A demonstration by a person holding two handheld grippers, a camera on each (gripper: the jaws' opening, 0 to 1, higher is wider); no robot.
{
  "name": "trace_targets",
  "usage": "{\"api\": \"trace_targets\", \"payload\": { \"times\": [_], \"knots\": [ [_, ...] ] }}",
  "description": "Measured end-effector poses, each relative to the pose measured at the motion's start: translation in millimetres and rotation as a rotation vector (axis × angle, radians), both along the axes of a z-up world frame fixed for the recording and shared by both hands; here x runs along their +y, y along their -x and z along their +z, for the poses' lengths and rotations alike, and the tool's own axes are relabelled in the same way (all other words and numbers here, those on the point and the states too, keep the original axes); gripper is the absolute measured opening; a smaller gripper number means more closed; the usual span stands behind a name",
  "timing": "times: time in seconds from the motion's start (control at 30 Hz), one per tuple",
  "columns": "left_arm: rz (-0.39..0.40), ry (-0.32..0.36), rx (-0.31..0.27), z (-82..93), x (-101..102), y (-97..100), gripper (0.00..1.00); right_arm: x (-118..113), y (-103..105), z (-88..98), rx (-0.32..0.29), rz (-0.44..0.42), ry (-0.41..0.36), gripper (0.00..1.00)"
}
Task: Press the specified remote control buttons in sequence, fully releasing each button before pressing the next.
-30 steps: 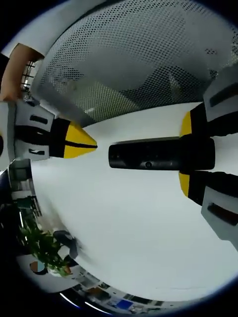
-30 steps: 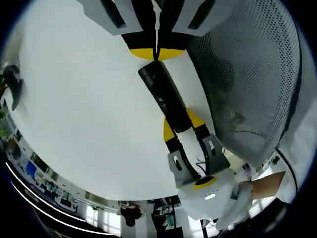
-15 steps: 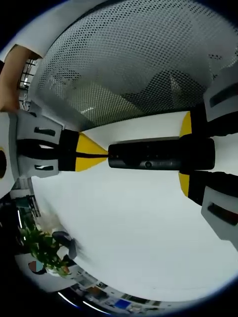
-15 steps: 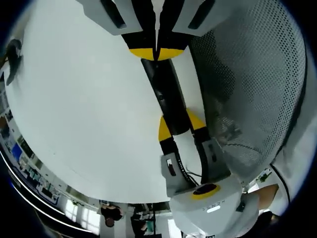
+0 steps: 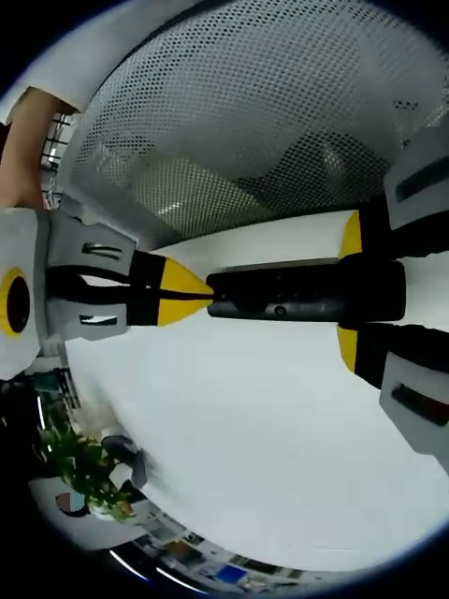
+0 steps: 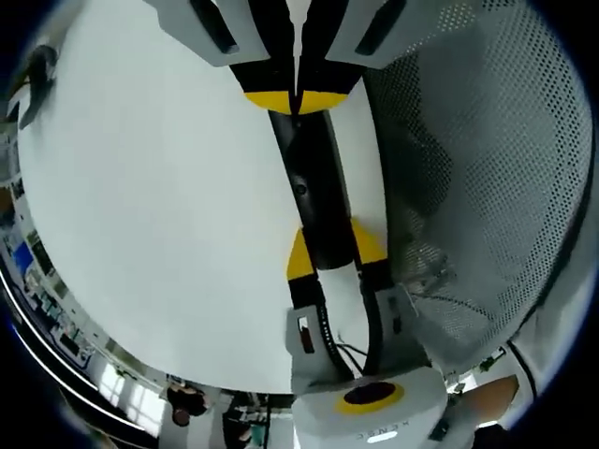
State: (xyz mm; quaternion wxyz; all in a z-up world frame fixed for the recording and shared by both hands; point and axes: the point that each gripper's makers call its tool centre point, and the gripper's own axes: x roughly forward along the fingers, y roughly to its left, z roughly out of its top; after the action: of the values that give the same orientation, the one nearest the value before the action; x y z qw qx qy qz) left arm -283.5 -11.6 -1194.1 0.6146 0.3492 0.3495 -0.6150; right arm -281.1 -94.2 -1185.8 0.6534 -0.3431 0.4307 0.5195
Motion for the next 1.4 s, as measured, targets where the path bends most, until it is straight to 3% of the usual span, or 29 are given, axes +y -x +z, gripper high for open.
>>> {"api": "trace_targets", "payload": {
  "times": [0.13, 0.33, 0.57, 0.67, 0.97, 1.1, 1.2, 1.33, 1.4],
  "knots": [
    [0.020, 0.033, 0.002, 0.4, 0.0, 0.0, 0.24, -0.3, -1.4, 0.5, -0.028, -0.010, -0.022, 0.00],
    [0.020, 0.048, 0.000, -0.2, -0.8, -0.7, 0.24, -0.2, -2.8, 4.1, -0.009, -0.129, -0.191, 0.00],
    [0.028, 0.058, 0.004, -1.0, -0.5, -1.3, 0.24, 10.1, -3.8, 10.3, -0.053, -0.096, -0.207, 0.00],
    [0.032, 0.063, 0.004, -0.8, -0.8, -1.3, 0.24, 13.7, -2.8, 8.4, -0.044, -0.081, -0.207, 0.00],
    [0.032, 0.063, 0.004, -0.7, -1.3, -0.9, 0.24, 12.8, -0.8, 3.9, -0.071, 0.026, -0.134, 0.00],
    [0.031, 0.061, 0.004, -0.7, -1.4, -1.1, 0.24, 13.8, -1.3, 2.8, -0.126, 0.139, -0.059, 0.00],
    [0.033, 0.059, 0.005, -0.6, -1.6, -1.3, 0.24, 14.2, -2.0, 2.9, -0.132, 0.126, -0.064, 0.00],
    [0.035, 0.062, 0.006, -0.5, -1.7, -1.5, 0.24, 18.9, -4.1, 4.7, -0.103, 0.018, -0.150, 0.00],
    [0.036, 0.062, 0.006, -0.5, -1.6, -1.6, 0.24, 22.6, -1.0, 4.8, -0.085, 0.026, -0.165, 0.00]
  ]
}}
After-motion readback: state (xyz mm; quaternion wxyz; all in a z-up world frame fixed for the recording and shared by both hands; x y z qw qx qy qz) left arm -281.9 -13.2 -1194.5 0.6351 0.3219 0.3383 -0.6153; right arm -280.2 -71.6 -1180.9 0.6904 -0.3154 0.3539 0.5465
